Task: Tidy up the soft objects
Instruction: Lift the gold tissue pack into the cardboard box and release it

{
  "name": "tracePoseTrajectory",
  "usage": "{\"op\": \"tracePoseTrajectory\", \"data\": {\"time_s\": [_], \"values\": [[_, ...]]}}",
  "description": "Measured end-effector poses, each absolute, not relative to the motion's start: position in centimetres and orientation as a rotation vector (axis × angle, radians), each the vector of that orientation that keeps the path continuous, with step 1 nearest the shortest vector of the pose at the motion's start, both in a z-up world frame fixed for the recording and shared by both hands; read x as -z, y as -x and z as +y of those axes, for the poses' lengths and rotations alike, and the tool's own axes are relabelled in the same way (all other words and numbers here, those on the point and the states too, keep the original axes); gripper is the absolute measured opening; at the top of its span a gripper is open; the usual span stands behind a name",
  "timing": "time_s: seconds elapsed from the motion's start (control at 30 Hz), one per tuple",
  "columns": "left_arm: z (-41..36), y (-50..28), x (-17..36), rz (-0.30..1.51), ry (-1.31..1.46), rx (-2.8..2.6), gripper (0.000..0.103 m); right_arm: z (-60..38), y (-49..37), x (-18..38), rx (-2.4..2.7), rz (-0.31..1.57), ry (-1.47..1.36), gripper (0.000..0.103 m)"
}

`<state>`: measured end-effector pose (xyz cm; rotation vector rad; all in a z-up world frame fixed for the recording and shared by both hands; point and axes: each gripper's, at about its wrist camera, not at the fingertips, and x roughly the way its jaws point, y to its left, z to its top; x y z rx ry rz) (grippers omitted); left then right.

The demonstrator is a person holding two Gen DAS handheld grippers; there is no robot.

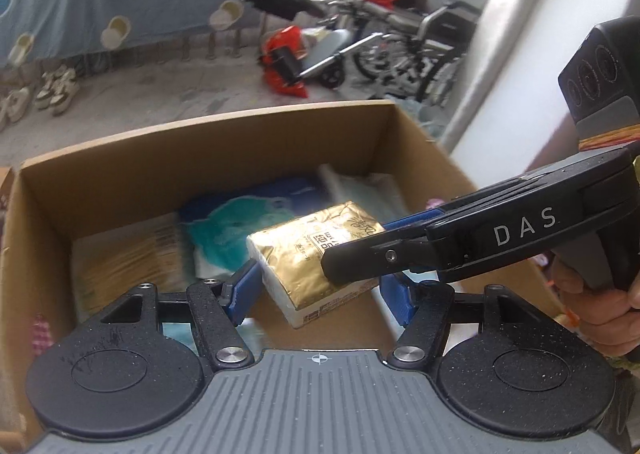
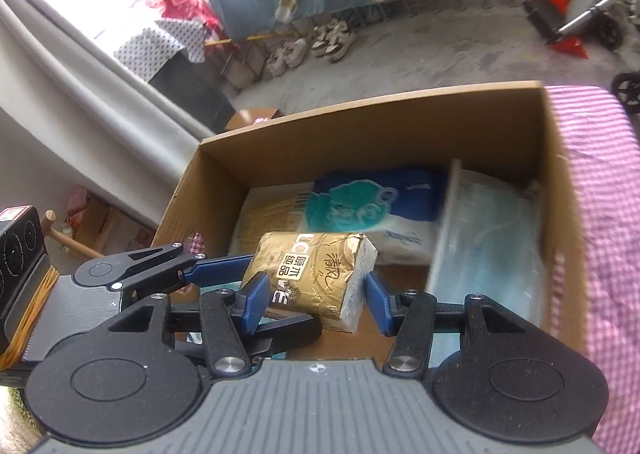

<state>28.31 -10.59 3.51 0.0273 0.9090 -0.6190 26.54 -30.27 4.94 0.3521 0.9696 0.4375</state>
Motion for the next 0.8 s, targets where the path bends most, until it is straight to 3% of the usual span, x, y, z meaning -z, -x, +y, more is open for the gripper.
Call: {"op": "tracePoseTrajectory", "data": {"time_s": [0.43, 0.53, 0.6, 0.8], "values": [[-7.0, -32.7, 0.6, 1.093, 0.045, 0.517, 0.066, -22.6, -34.6, -0.2, -0.516, 1.135, -0.271, 0.056], [-6.9, -32.6, 0.4, 1.085, 0.041, 0.508, 0.07, -22.4, -34.7, 0.4, -0.518, 1.144, -0.259, 0.059], [-6.5, -32.3, 0.0, 1.075, 0.043, 0.492, 0.079, -22.6, -34.8, 0.4, -0.521, 1.146, -0.272, 0.065], [-5.1, -30.7, -2.4, 1.014, 0.072, 0.469, 0.084, -23.6, -34.7, -0.7, -0.497, 1.13, -0.305, 0.069]]}}
